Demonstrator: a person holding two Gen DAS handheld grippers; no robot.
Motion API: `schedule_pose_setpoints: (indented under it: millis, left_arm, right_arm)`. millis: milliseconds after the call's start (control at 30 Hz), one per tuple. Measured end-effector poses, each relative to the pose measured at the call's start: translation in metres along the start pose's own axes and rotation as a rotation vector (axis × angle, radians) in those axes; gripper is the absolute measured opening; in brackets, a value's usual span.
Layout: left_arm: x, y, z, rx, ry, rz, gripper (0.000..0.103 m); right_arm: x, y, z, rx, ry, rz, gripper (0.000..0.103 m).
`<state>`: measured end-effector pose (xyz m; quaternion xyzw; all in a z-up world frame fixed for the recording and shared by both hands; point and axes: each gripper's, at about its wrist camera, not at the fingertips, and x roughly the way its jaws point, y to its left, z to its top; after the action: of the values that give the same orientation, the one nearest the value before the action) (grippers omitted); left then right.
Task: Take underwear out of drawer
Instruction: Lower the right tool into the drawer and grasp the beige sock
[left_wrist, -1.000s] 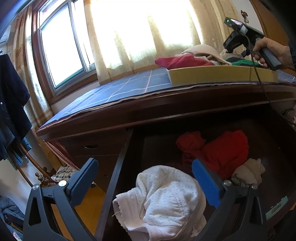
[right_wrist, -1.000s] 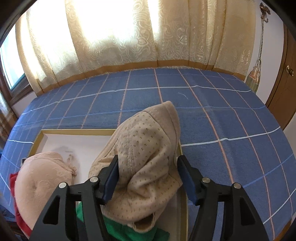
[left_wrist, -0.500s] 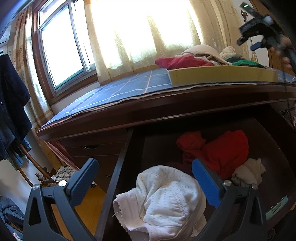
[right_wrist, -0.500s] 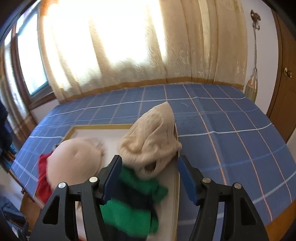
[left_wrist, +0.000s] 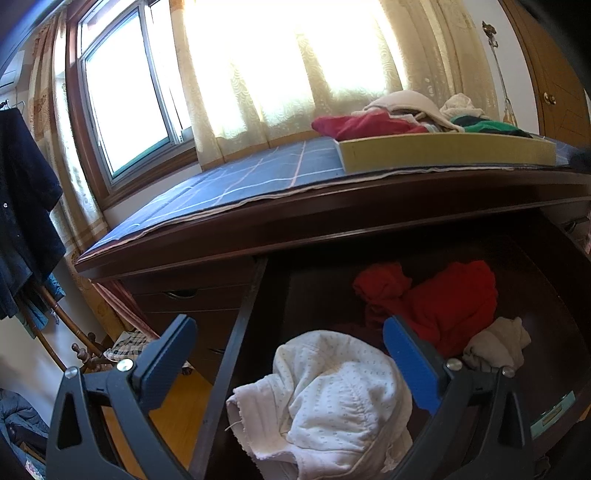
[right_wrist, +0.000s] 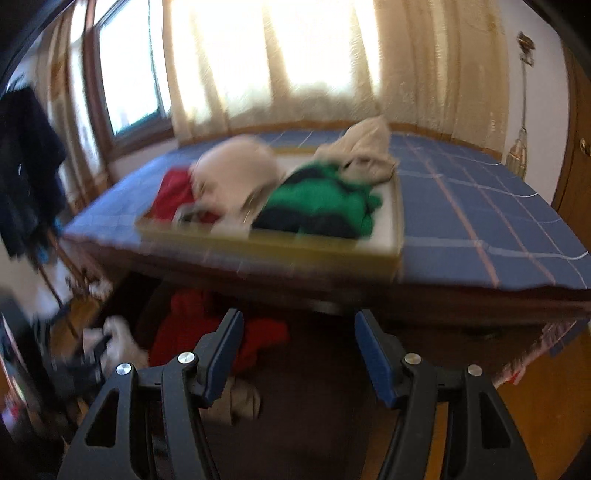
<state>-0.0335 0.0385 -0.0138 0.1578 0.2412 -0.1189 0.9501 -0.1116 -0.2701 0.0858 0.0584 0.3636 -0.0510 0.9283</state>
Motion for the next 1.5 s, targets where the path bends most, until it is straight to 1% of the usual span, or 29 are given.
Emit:
schedule_pose_setpoints:
  millis: [100,233,333,467,600,733,800,867,1033,1133,1200,1300,1367,1500]
  left_arm:
    - [-0.001,0.0,0.0,0.0,-0.002,0.004,0.103]
    - [-0.001,0.001,0.0,0.002,-0.002,0.002,0.103]
    - [-0.001,0.001,0.0,0.001,-0.002,-0.001,0.103]
    - [0.0,0.004,0.001,-0.018,0.004,-0.011,0.103]
    - [0.002,0.005,0.003,-0.019,0.013,-0.005,0.103]
    - [0.004,0.003,0.003,-0.015,0.018,0.002,0.103]
    - [0.005,0.003,0.004,-0.012,0.022,0.005,0.103]
    - [0.006,0.001,0.004,-0.01,0.025,0.008,0.103]
    - [0.008,0.003,0.005,-0.027,0.04,-0.006,0.103]
    - [0.008,0.001,0.004,-0.026,0.04,0.0,0.103]
    - [0.008,0.001,0.003,-0.027,0.039,0.003,0.102]
    - [0.009,0.001,0.003,-0.033,0.049,0.003,0.102]
    - [0.01,0.0,0.003,-0.028,0.054,0.007,0.102]
    - [0.011,-0.001,0.003,-0.027,0.059,0.011,0.102]
  right_arm:
    - [0.003,0.016,-0.023,-0.014,0.052,0.044,0.065]
    - [0.02,0.03,-0.047,0.018,0.135,0.11,0.065]
    - [0.032,0.036,-0.056,0.034,0.18,0.122,0.065]
    - [0.045,0.038,-0.06,0.075,0.235,0.16,0.065]
    - [0.055,0.045,-0.063,0.063,0.277,0.17,0.065]
    - [0.073,0.056,-0.062,0.057,0.356,0.201,0.065]
    - [0.088,0.064,-0.062,0.059,0.418,0.229,0.065]
    - [0.101,0.071,-0.063,0.061,0.467,0.239,0.065]
    - [0.13,0.087,-0.063,0.044,0.569,0.201,0.065]
    - [0.145,0.097,-0.066,0.013,0.622,0.146,0.065]
    - [0.149,0.1,-0.064,0.011,0.639,0.134,0.065]
    - [0.156,0.104,-0.064,-0.013,0.67,0.085,0.065]
    - [0.161,0.104,-0.067,0.003,0.705,0.087,0.065]
    - [0.163,0.113,-0.068,-0.062,0.724,0.077,0.065]
